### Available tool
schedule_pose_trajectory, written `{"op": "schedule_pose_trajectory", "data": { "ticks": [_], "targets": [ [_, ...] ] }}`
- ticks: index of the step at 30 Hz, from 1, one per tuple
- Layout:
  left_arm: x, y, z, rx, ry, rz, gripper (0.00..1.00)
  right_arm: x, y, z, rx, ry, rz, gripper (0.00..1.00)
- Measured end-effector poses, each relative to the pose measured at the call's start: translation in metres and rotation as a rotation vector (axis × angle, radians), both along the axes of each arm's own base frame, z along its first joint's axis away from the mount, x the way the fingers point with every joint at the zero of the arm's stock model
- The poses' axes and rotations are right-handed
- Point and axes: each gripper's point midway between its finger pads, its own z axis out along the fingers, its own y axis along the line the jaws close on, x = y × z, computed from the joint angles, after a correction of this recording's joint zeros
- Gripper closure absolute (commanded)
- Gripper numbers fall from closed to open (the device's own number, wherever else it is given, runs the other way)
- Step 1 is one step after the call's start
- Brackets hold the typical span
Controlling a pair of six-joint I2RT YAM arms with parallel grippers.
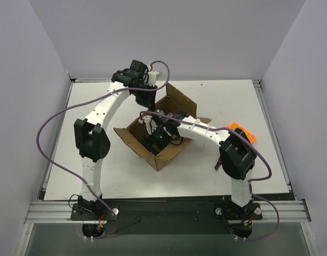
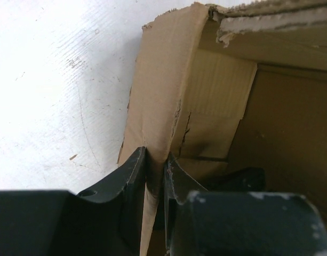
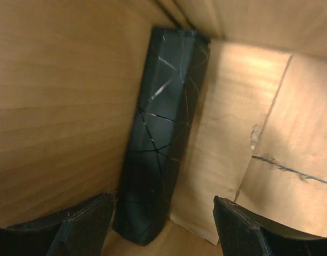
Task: Unpack the express box
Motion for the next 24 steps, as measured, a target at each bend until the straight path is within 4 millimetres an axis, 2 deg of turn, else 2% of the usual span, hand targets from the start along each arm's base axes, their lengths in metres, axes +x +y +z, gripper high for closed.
{"op": "schedule_pose_trajectory", "data": {
  "ticks": [5,8,11,14,16,20,22,24],
  "targets": [
    [-0.002,0.002,-0.004,0.011,0.009,0.001,1.0,-0.005,0.012,-0.025,-0.016,0.055,-0.025,0.23],
    [-0.003,0.0,-0.006,0.014,0.007,-0.011,1.0,-0.004,0.02,-0.025,-0.012,0.059,-0.058,0.24],
    [-0.004,0.0,-0.006,0.014,-0.002,-0.018,1.0,0.0,0.021,-0.025,-0.041,0.022,-0.096,0.24],
    [-0.005,0.003,-0.004,0.013,-0.014,-0.02,1.0,0.015,0.016,-0.02,-0.069,-0.076,-0.144,0.25],
    [-0.003,0.003,-0.003,0.009,-0.034,-0.024,1.0,0.024,0.008,-0.015,-0.086,-0.137,-0.162,0.26],
    [-0.001,0.003,-0.001,0.004,-0.075,-0.035,1.0,0.053,-0.027,0.0,-0.126,-0.274,-0.224,0.28],
    [-0.012,0.003,-0.001,0.003,-0.059,-0.044,1.0,0.073,-0.052,0.005,-0.156,-0.333,-0.277,0.29],
    [-0.025,0.0,-0.003,0.002,-0.037,-0.062,1.0,0.083,-0.072,0.007,-0.169,-0.35,-0.308,0.29]
  ]
}}
